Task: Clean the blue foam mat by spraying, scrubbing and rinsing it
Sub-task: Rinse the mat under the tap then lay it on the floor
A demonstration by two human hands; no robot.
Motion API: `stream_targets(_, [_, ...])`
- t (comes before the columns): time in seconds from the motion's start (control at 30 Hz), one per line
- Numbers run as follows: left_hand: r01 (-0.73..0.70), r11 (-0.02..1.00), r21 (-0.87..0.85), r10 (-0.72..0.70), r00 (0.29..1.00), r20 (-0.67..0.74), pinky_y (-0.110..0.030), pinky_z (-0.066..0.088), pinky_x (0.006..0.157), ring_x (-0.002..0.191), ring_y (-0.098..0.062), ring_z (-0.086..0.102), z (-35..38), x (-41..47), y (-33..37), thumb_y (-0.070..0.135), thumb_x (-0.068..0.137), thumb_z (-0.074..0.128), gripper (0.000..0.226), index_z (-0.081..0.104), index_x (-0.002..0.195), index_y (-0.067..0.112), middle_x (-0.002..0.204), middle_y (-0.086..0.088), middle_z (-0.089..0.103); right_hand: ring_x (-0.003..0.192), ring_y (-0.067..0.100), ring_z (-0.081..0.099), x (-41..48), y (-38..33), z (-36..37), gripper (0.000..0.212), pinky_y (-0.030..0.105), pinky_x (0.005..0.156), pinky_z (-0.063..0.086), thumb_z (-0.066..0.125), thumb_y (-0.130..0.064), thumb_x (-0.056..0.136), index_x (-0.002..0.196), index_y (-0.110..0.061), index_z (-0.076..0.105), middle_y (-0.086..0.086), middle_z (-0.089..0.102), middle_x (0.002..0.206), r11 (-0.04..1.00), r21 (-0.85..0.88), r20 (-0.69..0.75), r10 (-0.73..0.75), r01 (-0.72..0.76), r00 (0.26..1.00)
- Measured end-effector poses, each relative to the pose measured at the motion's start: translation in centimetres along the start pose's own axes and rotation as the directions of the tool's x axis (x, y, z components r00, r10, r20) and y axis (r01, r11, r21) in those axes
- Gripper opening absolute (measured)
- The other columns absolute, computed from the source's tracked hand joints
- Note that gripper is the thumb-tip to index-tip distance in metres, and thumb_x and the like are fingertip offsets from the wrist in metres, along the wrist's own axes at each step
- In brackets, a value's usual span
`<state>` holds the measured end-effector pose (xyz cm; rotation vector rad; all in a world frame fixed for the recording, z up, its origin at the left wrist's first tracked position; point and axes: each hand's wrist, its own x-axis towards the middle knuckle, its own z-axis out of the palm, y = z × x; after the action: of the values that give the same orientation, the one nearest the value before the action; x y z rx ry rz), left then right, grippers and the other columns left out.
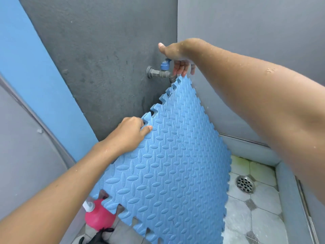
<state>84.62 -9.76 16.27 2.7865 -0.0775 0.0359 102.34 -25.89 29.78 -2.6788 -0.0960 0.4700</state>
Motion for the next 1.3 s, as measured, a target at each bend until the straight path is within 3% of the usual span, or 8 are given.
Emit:
stream_targets(0.1, [0.0, 1.0, 0.002, 0.0, 1.0, 0.009, -0.037, 0.04, 0.068, 0.086, -0.035, 0.059, 0.2, 0.3, -0.1, 0.041, 0.105, 0.049, 0.057, 0.063, 0.094, -0.013, 0.066, 0.0, 0.046, 0.098, 0.035, 0.069, 1.2, 1.6, 0.1, 0.096, 0.055, 0.094, 0.053, 0.007, -0.077, 0.092, 0.097, -0.001, 0.064, 0.014, 0.067, 0.094, 0.993, 0.105, 0.01, -0.056, 0.055, 0.998])
stream_targets(0.33, [-0.022, 0.998, 0.051, 0.012, 0.98, 0.197, -0.033, 0.035, 0.067, 0.097, -0.022, 0.051, -0.2, 0.3, -0.4, 0.053, 0.078, 0.081, 0.055, 0.054, 0.102, 0.011, 0.078, 0.005, 0.05, 0.074, 0.019, 0.062, 3.8, 6.8, 5.0, 0.059, 0.04, 0.083, 0.056, 0.026, -0.058, 0.104, 0.083, -0.018, 0.064, -0.004, 0.065, 0.072, 0.685, 0.621, -0.273, -0.266, 0.38, 0.925])
stream_targets(0.43, [-0.016, 1.0, 0.014, 0.013, 0.975, 0.224, -0.035, 0.041, 0.068, 0.097, -0.026, 0.055, -0.7, 0.3, -0.8, 0.052, 0.077, 0.082, 0.055, 0.054, 0.106, 0.015, 0.079, 0.004, 0.05, 0.102, 0.015, 0.065, 3.7, 9.3, 6.4, 0.031, 0.035, 0.097, 0.054, 0.043, -0.027, 0.103, 0.122, -0.019, 0.066, 0.001, 0.069, 0.111, 0.768, 0.425, -0.371, -0.335, 0.48, 0.866])
stream_targets(0.7, [-0.089, 0.986, -0.139, 0.119, 0.966, 0.23, -0.03, 0.039, 0.081, 0.086, -0.017, 0.051, -4.3, -3.7, 3.4, 0.041, 0.086, 0.079, 0.055, 0.059, 0.127, 0.011, 0.118, 0.002, 0.061, 0.153, 0.031, 0.011, -4.6, 12.6, 4.4, 0.1, 0.062, 0.12, 0.012, 0.046, 0.016, 0.07, 0.153, -0.038, 0.033, 0.001, 0.028, 0.162, 0.849, -0.283, -0.072, -0.483, 0.446, 0.873])
stream_targets(0.8, [-0.195, 0.965, -0.178, 0.231, 0.949, 0.215, -0.037, 0.046, 0.081, 0.082, -0.021, 0.054, -7.2, -7.1, 5.8, 0.037, 0.088, 0.077, 0.043, 0.064, 0.122, 0.015, 0.109, 0.004, 0.062, 0.154, 0.029, 0.01, -9.6, 12.9, 2.0, 0.093, 0.071, 0.115, 0.002, 0.049, 0.017, 0.07, 0.145, -0.038, 0.046, -0.001, 0.034, 0.157, 0.808, -0.407, -0.01, -0.47, 0.426, 0.882])
stream_targets(0.93, [-0.241, 0.964, -0.112, 0.261, 0.937, 0.232, -0.039, 0.049, 0.067, 0.08, -0.03, 0.062, -10.5, -12.6, 6.8, 0.035, 0.087, 0.077, 0.032, 0.062, 0.109, 0.016, 0.099, 0.005, 0.061, 0.13, 0.031, 0.048, -17.0, 13.9, 0.4, 0.051, 0.068, 0.115, 0.007, 0.065, 0.006, 0.073, 0.113, -0.025, 0.069, 0.003, 0.06, 0.119, 0.798, -0.471, -0.01, -0.43, 0.375, 0.903])
stream_targets(1.07, [-0.093, 0.993, -0.079, 0.115, 0.928, 0.354, -0.036, 0.046, 0.071, 0.093, -0.029, 0.07, -11.4, -17.2, 6.5, 0.034, 0.09, 0.075, 0.036, 0.063, 0.122, 0.024, 0.114, 0.006, 0.066, 0.1, 0.027, 0.064, -23.6, 13.9, 3.5, 0.023, 0.051, 0.113, 0.023, 0.07, -0.006, 0.078, 0.096, -0.02, 0.074, 0.0, 0.065, 0.1, 0.841, -0.443, 0.107, -0.293, 0.31, 0.95])
stream_targets(1.3, [0.23, 0.97, -0.076, -0.178, 0.89, 0.42, -0.038, 0.05, 0.081, 0.102, -0.028, 0.067, -17.9, -26.4, 0.9, 0.028, 0.087, 0.077, 0.032, 0.063, 0.117, 0.027, 0.117, 0.006, 0.066, 0.072, 0.029, 0.062, -30.1, 3.2, 4.0, 0.017, 0.032, 0.068, 0.036, 0.077, -0.01, 0.072, 0.073, -0.021, 0.064, -0.002, 0.062, 0.082, 0.781, -0.378, 0.341, -0.382, 0.497, 0.859])
